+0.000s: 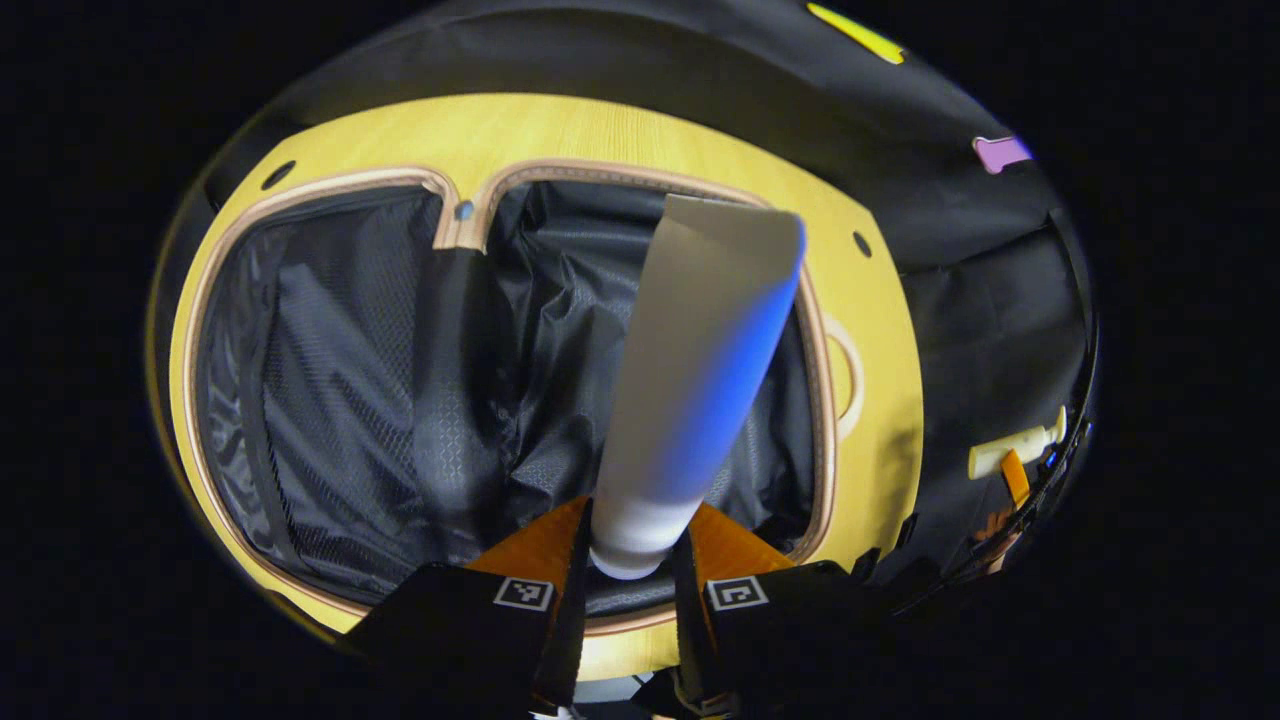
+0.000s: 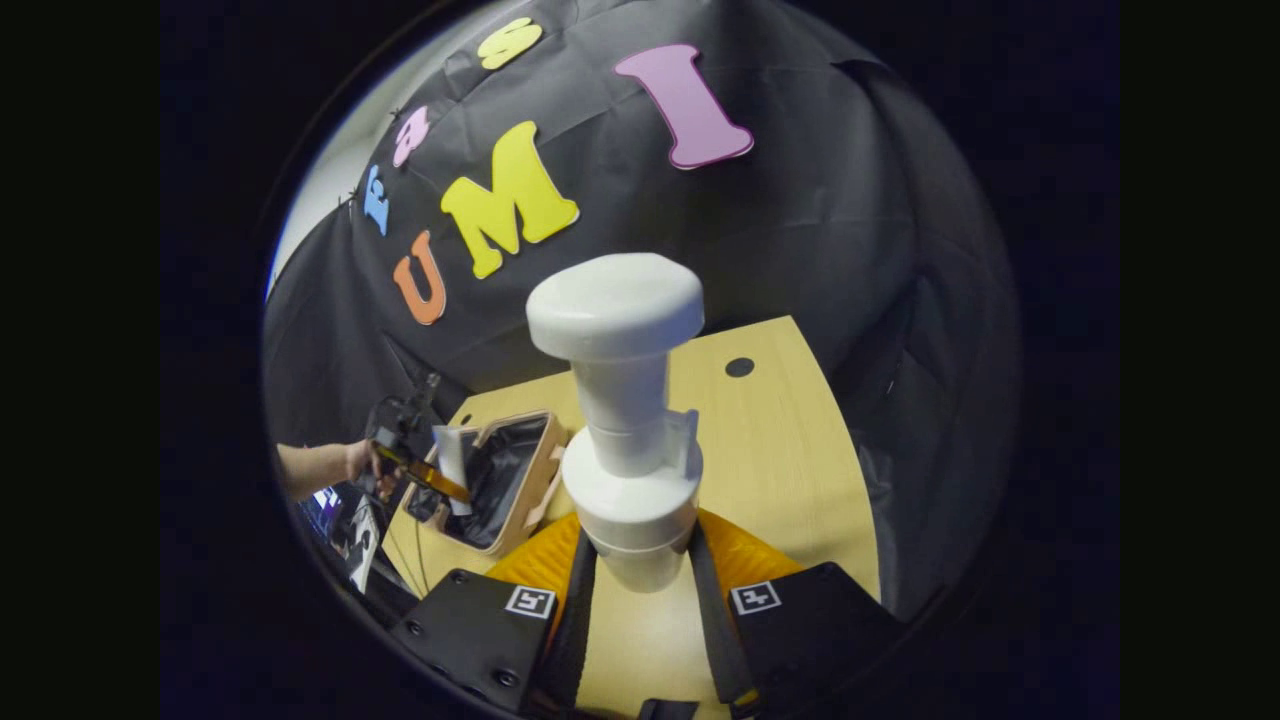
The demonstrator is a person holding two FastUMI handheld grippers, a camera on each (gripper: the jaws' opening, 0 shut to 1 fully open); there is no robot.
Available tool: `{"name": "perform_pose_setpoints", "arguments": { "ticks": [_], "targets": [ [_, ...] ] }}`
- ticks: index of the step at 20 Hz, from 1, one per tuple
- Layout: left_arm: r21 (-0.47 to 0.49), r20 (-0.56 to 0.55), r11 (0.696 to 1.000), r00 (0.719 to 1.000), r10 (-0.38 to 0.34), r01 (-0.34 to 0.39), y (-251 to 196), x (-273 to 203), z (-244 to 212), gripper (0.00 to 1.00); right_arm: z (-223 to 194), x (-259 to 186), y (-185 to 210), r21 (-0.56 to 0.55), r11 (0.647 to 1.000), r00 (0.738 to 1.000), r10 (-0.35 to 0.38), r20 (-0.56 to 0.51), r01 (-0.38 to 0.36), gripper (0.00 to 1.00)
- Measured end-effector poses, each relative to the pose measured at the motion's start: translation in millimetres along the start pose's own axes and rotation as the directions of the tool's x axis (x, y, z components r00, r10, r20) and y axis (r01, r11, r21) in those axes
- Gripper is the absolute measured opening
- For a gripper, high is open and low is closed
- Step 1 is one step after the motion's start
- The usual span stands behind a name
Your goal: First open the suitcase, pack the skin care products into it, and then close the suitcase.
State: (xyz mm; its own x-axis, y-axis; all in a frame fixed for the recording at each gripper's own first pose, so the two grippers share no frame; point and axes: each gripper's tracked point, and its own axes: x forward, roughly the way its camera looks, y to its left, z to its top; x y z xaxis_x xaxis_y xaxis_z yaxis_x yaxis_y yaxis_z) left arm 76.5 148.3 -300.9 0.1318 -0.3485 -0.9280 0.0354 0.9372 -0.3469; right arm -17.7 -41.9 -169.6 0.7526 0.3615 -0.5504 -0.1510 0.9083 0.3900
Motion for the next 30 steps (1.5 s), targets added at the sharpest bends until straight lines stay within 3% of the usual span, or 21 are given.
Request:
{"name": "perform_pose_setpoints", "arguments": {
  "ticks": [4,5,6,9,12,13,14,15,16,17,18,19,22,25,27,28,30],
  "targets": [
    [-0.044,-0.177,0.999,0.984,-0.015,0.007,1,18,-9,0.40,-8,-26,18,0.029,1.000,1.000,0.000,0.002,0.000,0.46],
    [-0.051,-0.202,0.999,0.979,0.007,-0.017,5,23,-10,0.33,-9,-28,22,0.028,1.000,1.000,0.002,0.005,-0.002,0.46],
    [-0.059,-0.216,0.997,0.976,0.032,-0.046,8,29,-9,0.40,-9,-30,25,0.021,1.000,1.000,0.002,0.005,-0.002,0.46],
    [-0.084,-0.221,0.995,0.974,0.042,-0.062,7,35,-8,0.41,-8,-31,30,-0.009,1.000,1.000,-0.004,-0.003,0.004,0.46],
    [-0.046,-0.188,0.996,0.980,0.064,-0.074,5,26,-4,0.52,-7,-25,43,-0.041,0.999,1.000,0.011,-0.019,-0.012,0.46],
    [-0.027,-0.164,0.996,0.983,0.076,-0.082,5,18,1,0.63,-6,-22,50,-0.056,0.998,0.999,0.022,-0.028,-0.023,0.48],
    [-0.005,-0.125,0.996,0.989,0.084,-0.085,3,9,5,0.55,-5,-17,60,-0.075,0.996,0.999,0.039,-0.037,-0.041,0.46],
    [0.016,-0.078,0.996,0.993,0.087,-0.086,1,-5,7,0.58,-3,-12,72,-0.095,0.993,0.997,0.060,-0.046,-0.064,0.46],
    [0.038,-0.022,0.996,0.996,0.084,-0.083,-4,-18,10,0.75,-1,-5,87,-0.117,0.989,0.995,0.085,-0.056,-0.091,0.46],
    [0.060,0.044,0.994,0.995,0.087,-0.089,-7,-33,12,0.75,0,3,103,-0.138,0.983,0.991,0.111,-0.068,-0.120,0.46],
    [0.079,0.149,0.990,0.983,0.107,-0.119,-8,-51,20,0.83,1,12,120,-0.158,0.976,0.987,0.135,-0.087,-0.148,0.46],
    [0.101,0.268,0.985,0.957,0.110,-0.142,-13,-73,27,0.98,1,22,136,-0.179,0.967,0.980,0.163,-0.111,-0.181,0.46],
    [0.102,0.575,0.989,0.818,0.029,-0.107,-45,-147,27,0.97,1,57,187,-0.192,0.947,0.954,0.216,-0.206,-0.256,0.46],
    [0.024,0.720,1.000,0.693,-0.031,0.020,-28,-183,-8,0.98,-11,100,230,-0.166,0.934,0.915,0.255,-0.313,-0.317,0.46],
    [-0.007,0.788,0.998,0.615,-0.034,0.064,-19,-196,-33,0.98,-27,130,247,-0.172,0.930,0.887,0.237,-0.397,-0.325,0.46],
    [-0.015,0.809,0.997,0.587,-0.033,0.076,-16,-198,-52,0.99,-38,146,252,-0.161,0.934,0.871,0.222,-0.438,-0.319,0.46],
    [-0.048,0.818,0.994,0.575,-0.019,0.101,-14,-194,-89,0.98,-64,175,262,-0.125,0.953,0.832,0.173,-0.527,-0.277,0.47]
  ]
}}
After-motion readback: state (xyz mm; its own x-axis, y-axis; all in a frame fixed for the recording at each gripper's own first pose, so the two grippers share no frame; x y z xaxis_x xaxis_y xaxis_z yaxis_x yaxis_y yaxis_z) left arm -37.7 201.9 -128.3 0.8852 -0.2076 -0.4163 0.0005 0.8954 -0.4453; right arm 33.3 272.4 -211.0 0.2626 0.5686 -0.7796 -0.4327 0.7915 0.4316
